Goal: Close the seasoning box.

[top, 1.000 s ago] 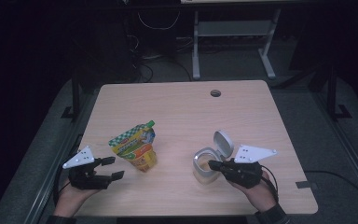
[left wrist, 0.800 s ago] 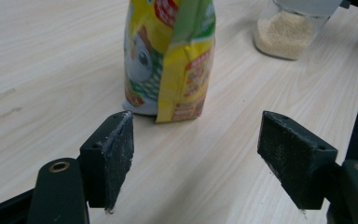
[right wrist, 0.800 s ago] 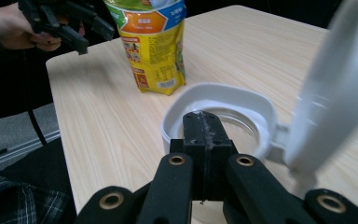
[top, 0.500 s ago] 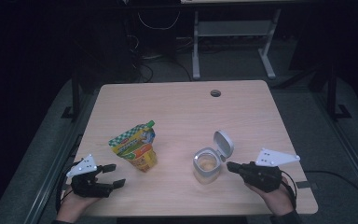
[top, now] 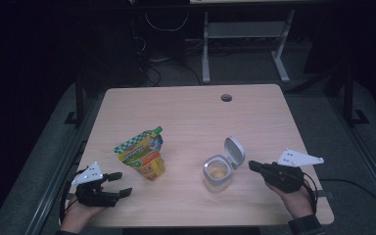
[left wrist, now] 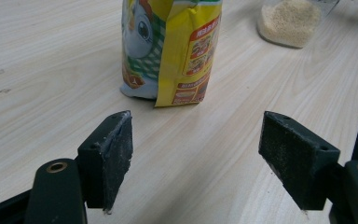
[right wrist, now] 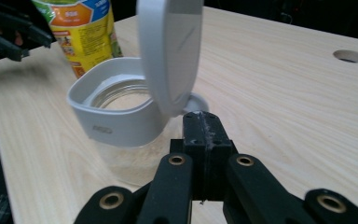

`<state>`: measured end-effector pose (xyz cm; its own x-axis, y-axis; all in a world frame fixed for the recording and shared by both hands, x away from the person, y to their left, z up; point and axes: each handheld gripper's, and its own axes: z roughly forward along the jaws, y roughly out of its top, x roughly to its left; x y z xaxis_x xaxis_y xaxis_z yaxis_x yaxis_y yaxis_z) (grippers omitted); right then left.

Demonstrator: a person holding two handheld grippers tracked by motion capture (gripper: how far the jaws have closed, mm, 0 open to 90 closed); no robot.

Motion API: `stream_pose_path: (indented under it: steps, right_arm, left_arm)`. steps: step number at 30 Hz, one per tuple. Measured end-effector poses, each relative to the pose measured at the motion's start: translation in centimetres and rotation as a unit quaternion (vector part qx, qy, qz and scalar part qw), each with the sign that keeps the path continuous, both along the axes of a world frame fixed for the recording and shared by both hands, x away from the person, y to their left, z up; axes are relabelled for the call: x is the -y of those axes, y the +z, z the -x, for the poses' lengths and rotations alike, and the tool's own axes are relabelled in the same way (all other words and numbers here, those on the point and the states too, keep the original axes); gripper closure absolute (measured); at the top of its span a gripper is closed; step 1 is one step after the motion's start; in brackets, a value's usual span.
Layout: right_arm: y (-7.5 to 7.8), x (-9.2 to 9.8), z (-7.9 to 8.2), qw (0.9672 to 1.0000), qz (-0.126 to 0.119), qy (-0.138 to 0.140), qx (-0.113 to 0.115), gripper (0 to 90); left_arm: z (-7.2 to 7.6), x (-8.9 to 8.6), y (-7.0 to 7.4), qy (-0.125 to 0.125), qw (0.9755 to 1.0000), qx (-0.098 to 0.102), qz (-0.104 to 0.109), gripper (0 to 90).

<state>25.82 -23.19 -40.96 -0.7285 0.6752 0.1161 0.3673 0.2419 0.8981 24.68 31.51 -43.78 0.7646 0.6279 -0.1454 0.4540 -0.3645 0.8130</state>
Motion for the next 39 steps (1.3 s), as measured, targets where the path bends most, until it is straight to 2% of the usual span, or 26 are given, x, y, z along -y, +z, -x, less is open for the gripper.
stream_pose_path:
  steps: [7,19,27,39]
  right_arm:
    - [0.4,0.0,-1.0,1.0,-0.004,-0.007,0.004,90.0]
    - [1.4,-1.3,-2.1,0.9998,-0.008,0.0,0.018,90.0]
    - [1.5,-1.5,-2.2,0.9997,-0.018,0.005,0.014,90.0]
    - [1.8,-2.8,-1.7,0.9993,-0.016,0.028,0.021,90.0]
  left_arm:
    - [-0.1,0.2,-0.2,-0.002,1.0,-0.003,-0.002,25.7]
    - [-0.1,0.1,-0.3,-0.004,1.0,-0.005,0.001,25.7]
    - [-0.2,0.3,-0.4,-0.009,0.9999,-0.009,0.0,25.5]
    - [-0.3,0.3,-0.6,-0.011,0.9999,-0.013,-0.002,25.5]
